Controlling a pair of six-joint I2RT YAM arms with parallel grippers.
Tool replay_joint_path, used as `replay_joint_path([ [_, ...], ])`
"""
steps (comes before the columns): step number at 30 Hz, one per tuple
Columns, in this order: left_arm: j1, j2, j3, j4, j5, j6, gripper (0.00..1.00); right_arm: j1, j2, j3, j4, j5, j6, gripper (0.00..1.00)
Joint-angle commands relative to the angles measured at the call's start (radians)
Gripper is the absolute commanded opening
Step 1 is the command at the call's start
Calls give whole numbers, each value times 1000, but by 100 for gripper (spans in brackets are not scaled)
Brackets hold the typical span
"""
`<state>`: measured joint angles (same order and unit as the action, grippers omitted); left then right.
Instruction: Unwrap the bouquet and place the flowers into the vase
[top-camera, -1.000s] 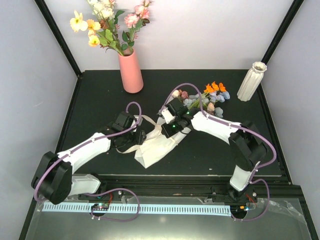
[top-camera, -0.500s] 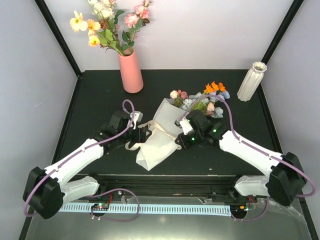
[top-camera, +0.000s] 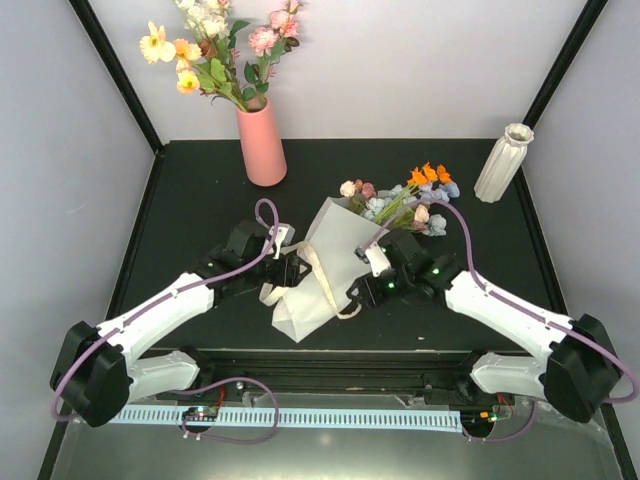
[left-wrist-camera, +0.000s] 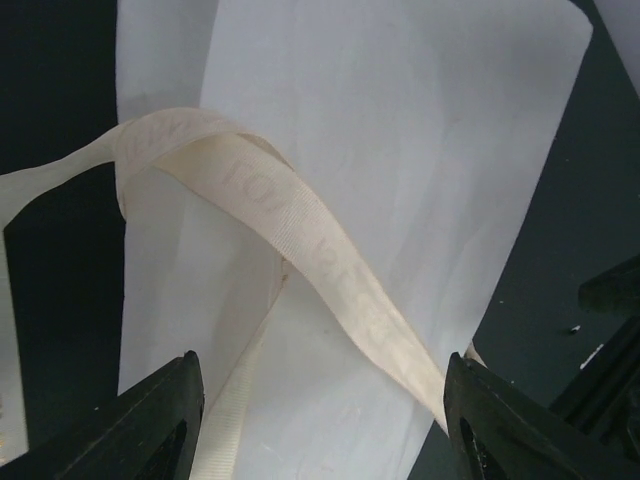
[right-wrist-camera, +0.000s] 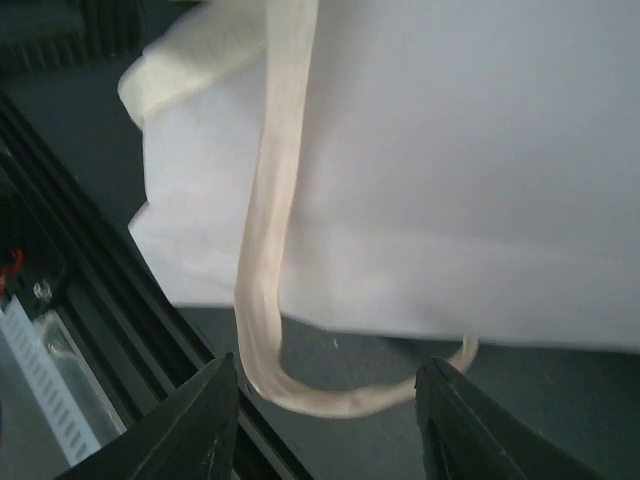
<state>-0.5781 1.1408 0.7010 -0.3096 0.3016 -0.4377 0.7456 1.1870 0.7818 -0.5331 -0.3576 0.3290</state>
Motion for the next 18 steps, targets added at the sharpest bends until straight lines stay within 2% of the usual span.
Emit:
replay_joint_path([
  [1, -6, -29, 37, -63, -59, 26, 68, 4, 95, 131, 37, -20, -27, 54],
  [9, -5, -149, 47, -229, -219, 61, 68, 4, 347, 353, 63, -45, -43, 56],
  [15, -4, -257, 38, -333, -359, 96, 68, 23, 470, 383, 108, -113, -31, 52],
  [18, -4, -300, 33, -334, -345, 94, 68, 34, 508, 360, 160, -177, -19, 50],
])
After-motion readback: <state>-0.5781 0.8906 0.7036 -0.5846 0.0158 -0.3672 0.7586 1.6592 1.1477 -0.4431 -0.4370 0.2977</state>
